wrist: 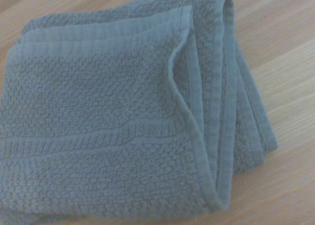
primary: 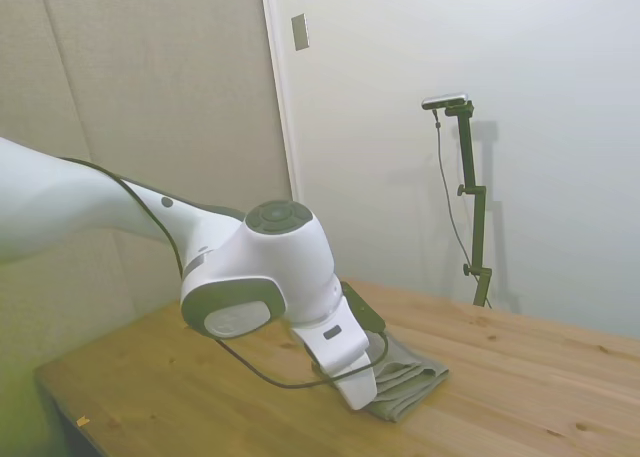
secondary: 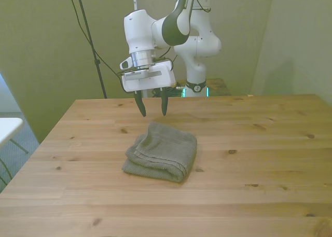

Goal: Unfold the towel

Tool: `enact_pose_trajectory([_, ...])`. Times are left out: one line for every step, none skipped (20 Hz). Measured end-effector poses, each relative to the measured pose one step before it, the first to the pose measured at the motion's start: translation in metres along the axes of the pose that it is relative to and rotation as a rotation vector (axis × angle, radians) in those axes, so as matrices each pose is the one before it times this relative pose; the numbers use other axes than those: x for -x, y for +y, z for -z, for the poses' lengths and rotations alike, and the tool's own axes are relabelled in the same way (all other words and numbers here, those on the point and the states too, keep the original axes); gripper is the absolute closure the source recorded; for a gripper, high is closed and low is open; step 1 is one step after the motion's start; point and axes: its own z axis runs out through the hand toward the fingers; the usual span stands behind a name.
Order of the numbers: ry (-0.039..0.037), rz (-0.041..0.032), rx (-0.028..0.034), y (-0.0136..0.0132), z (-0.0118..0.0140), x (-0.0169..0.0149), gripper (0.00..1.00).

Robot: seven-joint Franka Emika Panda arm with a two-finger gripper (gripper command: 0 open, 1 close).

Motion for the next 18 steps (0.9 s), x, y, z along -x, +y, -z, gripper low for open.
enact_pose_trajectory([-0.00025, -0.00124, -0.02196, 0.0024, -0.002, -0.00401, 0.0])
enact_pose_trajectory([0.00264, -0.00004, -0.01889, 0.00168, -0.00239, -0.00299, 0.0])
enact_pose_trajectory([0.00232, 0.00191, -0.01578, 0.00128, -0.00246, -0.00195, 0.0])
enact_pose_trajectory([0.00048, 0.0053, -0.0174, 0.00107, -0.00278, -0.00149, 0.0])
enact_pose_trajectory([-0.00154, 0.00762, -0.01731, 0.00075, -0.00268, -0.00092, 0.0])
enact_pose_trajectory([-0.0003, 0.00697, -0.01733, 0.00049, -0.00235, -0.00045, 0.0])
enact_pose_trajectory([-0.00517, 0.00972, -0.018, 0.00038, -0.00289, 0.00078, 0.0])
enact_pose_trajectory([-0.00816, 0.00815, -0.01911, -0.00031, -0.00333, 0.00213, 0.0])
enact_pose_trajectory([-0.01199, 0.00714, -0.02251, -0.00081, -0.00374, 0.00334, 0.0])
enact_pose_trajectory([-0.0172, 0.00124, -0.0212, -0.00053, -0.00414, 0.00342, 0.0])
enact_pose_trajectory([-0.02409, -0.00072, -0.01582, 0.00029, -0.00398, 0.00298, 0.0])
enact_pose_trajectory([-0.0291, -0.00404, -0.0119, 0.00086, -0.00342, 0.00207, 0.0])
enact_pose_trajectory([-0.02471, -0.00557, -0.00777, 0.00165, -0.00187, 0.00047, 0.0])
enact_pose_trajectory([-0.01916, -0.00633, -0.00348, 0.00196, -0.00012, -0.00102, 0.0])
enact_pose_trajectory([-0.01554, -0.00558, -0.00311, 0.00154, 0.00123, -0.00138, 0.0])
enact_pose_trajectory([-0.01205, -0.00515, -0.00437, 0.00082, 0.00207, -0.00171, 0.0])
enact_pose_trajectory([-0.00983, -0.00415, -0.00454, 0.00045, 0.00237, -0.00176, 0.0])
enact_pose_trajectory([-0.00732, -0.00385, -0.00438, 0.00036, 0.00239, -0.00177, 0.0])
